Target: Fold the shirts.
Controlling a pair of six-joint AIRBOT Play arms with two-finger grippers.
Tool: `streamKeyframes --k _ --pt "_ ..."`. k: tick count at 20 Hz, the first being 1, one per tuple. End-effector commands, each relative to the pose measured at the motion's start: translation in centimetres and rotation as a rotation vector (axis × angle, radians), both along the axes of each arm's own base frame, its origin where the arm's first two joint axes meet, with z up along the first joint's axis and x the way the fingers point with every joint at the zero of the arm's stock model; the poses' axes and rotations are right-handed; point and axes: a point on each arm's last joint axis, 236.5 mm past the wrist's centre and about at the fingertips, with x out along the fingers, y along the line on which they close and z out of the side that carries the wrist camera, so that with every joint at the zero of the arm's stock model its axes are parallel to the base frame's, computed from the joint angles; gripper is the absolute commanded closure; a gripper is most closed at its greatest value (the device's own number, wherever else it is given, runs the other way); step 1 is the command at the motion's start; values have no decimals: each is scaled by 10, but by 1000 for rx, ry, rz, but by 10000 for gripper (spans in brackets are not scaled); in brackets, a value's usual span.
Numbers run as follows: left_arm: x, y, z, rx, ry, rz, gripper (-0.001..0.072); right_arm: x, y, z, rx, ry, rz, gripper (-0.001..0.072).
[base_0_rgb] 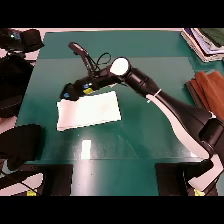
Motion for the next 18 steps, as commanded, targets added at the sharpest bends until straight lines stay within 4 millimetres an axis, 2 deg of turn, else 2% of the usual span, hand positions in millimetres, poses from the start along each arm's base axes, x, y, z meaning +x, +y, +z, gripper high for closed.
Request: streamKeyframes --k 1,3,4,5,6,7,8,10,11,13,16,18 --pt "-8 7 5 5 4 11 678 38 -81 -61 -264 21 -85 270" --pt "-8 7 5 4 3 10 678 62 -154 -97 -377 111 -232 270" --pt "-8 6 5 0 2 9 678 66 -190 -116 -414 181 -303 269" --pt "-8 5 5 -3 2 8 678 66 -217 -133 -429 250 -359 232" --pt "-7 1 6 -11 -1 -2 678 62 -240 -152 -432 330 -406 99" --pt "-5 -6 4 -12 -1 -16 679 59 -253 -166 -410 413 -448 76" --pt "-3 -14 0 -7 5 -37 679 55 -257 -178 -370 500 -483 77" --pt "-1 -37 -10 16 11 -103 678 52 -247 -195 -296 603 -497 86" --pt "1 -47 -14 14 15 -121 679 50 -234 -199 -259 634 -478 86" --pt "5 -60 -19 9 16 -144 678 50 -201 -202 -189 663 -444 87" --pt "5 -64 -20 -4 18 -152 678 52 -144 -199 -139 644 -375 89" --pt "3 -67 -20 -17 25 -159 679 53 -107 -195 -119 604 -330 229"
